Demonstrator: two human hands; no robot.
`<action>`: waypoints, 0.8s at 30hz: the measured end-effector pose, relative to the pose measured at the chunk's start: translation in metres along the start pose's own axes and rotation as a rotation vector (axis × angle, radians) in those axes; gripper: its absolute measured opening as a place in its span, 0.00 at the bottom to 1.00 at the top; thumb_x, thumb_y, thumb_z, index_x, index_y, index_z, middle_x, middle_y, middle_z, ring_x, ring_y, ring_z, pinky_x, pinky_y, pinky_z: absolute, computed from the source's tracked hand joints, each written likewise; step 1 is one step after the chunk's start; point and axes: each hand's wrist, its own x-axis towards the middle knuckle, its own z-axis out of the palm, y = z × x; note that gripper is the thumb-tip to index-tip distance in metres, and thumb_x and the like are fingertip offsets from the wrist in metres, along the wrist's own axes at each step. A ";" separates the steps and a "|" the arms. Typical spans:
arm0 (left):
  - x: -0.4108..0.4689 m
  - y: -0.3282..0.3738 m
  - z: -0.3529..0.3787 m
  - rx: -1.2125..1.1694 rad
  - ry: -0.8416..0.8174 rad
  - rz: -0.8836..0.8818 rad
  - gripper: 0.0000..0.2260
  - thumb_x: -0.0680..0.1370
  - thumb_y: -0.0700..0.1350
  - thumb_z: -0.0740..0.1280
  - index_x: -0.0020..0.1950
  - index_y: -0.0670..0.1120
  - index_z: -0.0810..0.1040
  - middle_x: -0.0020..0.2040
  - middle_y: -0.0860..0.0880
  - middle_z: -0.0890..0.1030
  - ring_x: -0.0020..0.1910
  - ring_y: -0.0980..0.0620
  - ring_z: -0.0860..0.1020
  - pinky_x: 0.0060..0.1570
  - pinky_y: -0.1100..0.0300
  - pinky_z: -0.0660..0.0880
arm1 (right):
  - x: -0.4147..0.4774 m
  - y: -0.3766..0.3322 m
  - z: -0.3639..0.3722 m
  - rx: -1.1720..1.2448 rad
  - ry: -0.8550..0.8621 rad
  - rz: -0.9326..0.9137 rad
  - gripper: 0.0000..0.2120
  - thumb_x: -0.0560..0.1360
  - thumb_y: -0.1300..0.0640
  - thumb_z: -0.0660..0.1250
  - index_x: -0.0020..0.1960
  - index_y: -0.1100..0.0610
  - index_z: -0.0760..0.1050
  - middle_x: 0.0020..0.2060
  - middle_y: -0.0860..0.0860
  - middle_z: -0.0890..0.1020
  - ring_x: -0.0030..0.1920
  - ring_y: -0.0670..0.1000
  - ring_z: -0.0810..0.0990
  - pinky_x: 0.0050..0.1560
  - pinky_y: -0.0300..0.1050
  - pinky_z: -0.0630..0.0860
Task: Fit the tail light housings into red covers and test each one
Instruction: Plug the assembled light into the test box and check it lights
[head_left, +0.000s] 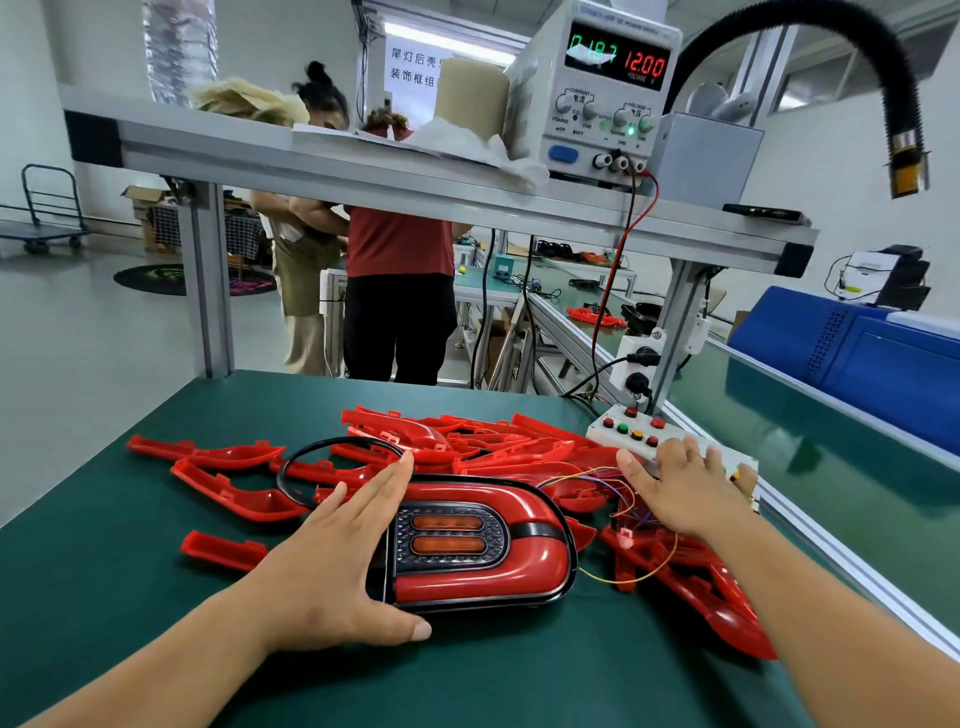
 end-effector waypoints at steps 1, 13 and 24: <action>0.000 0.000 0.000 -0.006 -0.004 -0.002 0.60 0.61 0.77 0.64 0.67 0.62 0.18 0.68 0.72 0.24 0.66 0.76 0.28 0.66 0.70 0.28 | 0.000 -0.003 -0.001 0.022 0.019 -0.034 0.43 0.69 0.24 0.37 0.69 0.52 0.62 0.77 0.55 0.57 0.78 0.60 0.51 0.72 0.66 0.48; -0.004 0.007 -0.010 0.028 -0.071 0.003 0.61 0.58 0.81 0.62 0.64 0.61 0.15 0.65 0.72 0.21 0.62 0.76 0.24 0.67 0.64 0.26 | -0.018 -0.074 -0.010 -0.007 -0.061 -0.642 0.12 0.78 0.51 0.64 0.59 0.38 0.77 0.60 0.44 0.73 0.64 0.49 0.64 0.67 0.55 0.57; 0.013 0.009 -0.027 -0.185 0.084 -0.087 0.32 0.75 0.68 0.46 0.75 0.62 0.38 0.77 0.63 0.39 0.74 0.67 0.37 0.75 0.58 0.38 | -0.005 -0.076 0.003 0.032 0.093 -0.674 0.04 0.76 0.45 0.66 0.46 0.45 0.73 0.50 0.44 0.73 0.58 0.49 0.66 0.59 0.49 0.59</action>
